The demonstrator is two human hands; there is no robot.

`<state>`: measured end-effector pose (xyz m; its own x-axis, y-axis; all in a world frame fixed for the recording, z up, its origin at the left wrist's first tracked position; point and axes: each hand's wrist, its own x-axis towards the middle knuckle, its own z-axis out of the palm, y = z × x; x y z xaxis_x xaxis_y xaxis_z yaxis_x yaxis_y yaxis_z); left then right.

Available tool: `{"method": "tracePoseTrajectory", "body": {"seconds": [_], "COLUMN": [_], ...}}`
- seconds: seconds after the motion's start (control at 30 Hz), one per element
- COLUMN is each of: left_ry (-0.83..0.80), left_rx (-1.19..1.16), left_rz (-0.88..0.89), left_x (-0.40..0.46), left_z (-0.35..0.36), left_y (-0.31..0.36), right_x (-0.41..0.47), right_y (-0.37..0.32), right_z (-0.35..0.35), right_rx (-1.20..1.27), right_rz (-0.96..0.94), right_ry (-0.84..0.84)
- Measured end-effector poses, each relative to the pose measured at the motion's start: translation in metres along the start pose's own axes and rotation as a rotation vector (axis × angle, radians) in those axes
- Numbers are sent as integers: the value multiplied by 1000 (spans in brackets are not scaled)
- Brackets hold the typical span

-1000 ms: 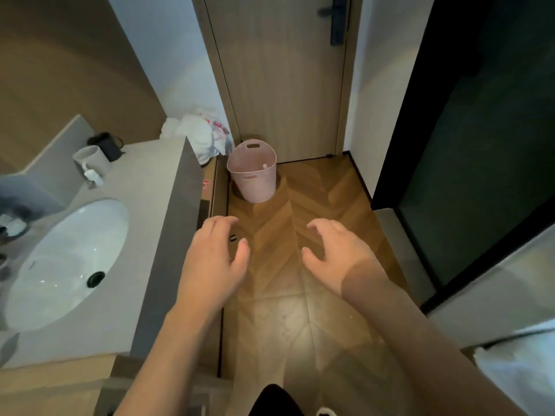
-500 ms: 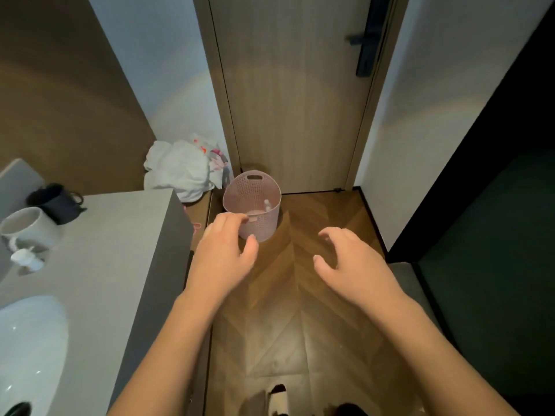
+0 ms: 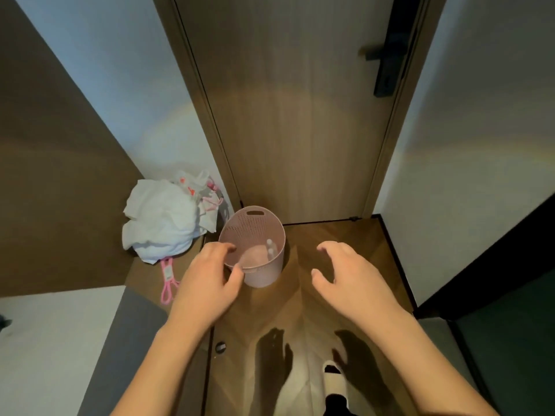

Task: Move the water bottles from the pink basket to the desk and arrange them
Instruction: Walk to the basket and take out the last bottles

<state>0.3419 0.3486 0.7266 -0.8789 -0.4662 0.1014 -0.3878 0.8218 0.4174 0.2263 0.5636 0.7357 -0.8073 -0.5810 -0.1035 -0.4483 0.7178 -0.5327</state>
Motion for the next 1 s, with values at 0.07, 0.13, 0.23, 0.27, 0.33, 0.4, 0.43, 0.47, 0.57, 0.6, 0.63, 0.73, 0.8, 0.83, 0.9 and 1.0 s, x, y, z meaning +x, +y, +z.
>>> {"method": "tracePoseTrajectory", "body": {"seconds": [0.07,0.13,0.23,0.27,0.33,0.4,0.43,0.47,0.57,0.6,0.63,0.73,0.8,0.83,0.9,1.0], "left_ry": [12,54,82,77,68,66,65,64,68,70,74,86,91,91,72,33], "left_rx": [8,9,-19,-23,-28,-31,-31,-33,-56,-61,-72,-125,-132,-133,-155,-165], "left_rz": [-37,-62,-86,-93,-122,-169,-187,-203,-252,-276,-303,-338,-332,-336,-351,-414], "left_x": [39,78,123,134,158,184,197,210,254,271,287,334,363,375,393,408], "left_z": [-1,-1,2,4,8,13,16,19,26,27,27,35,41,44,49,60], "left_y": [4,9,16,14,5,-9,-18,-26,-51,-58,-65,-82,-90,-94,-99,-106], "right_x": [46,92,152,172,209,244,262,279,333,351,368,416,445,458,481,515], "right_y": [1,4,4,4,1,-2,-3,-4,-18,-22,-26,-35,-37,-38,-40,-41], "right_z": [-16,-23,-28,-28,-25,-17,-13,-9,-8,-8,-9,-9,-8,-8,-7,0], "right_rx": [3,-8,-11,-13,-32,-58,-56,-46,-76,-86,-100,-119,-145,-148,-147,-164], "right_rz": [-24,-69,-123,-143,-151,-185,-224,-240,-256,-246,-234,-254,-241,-241,-244,-284], "right_ry": [-8,-22,-44,-56,-115,-118,-101,-91,-163,-211,-243,-272,-298,-311,-348,-423]}}
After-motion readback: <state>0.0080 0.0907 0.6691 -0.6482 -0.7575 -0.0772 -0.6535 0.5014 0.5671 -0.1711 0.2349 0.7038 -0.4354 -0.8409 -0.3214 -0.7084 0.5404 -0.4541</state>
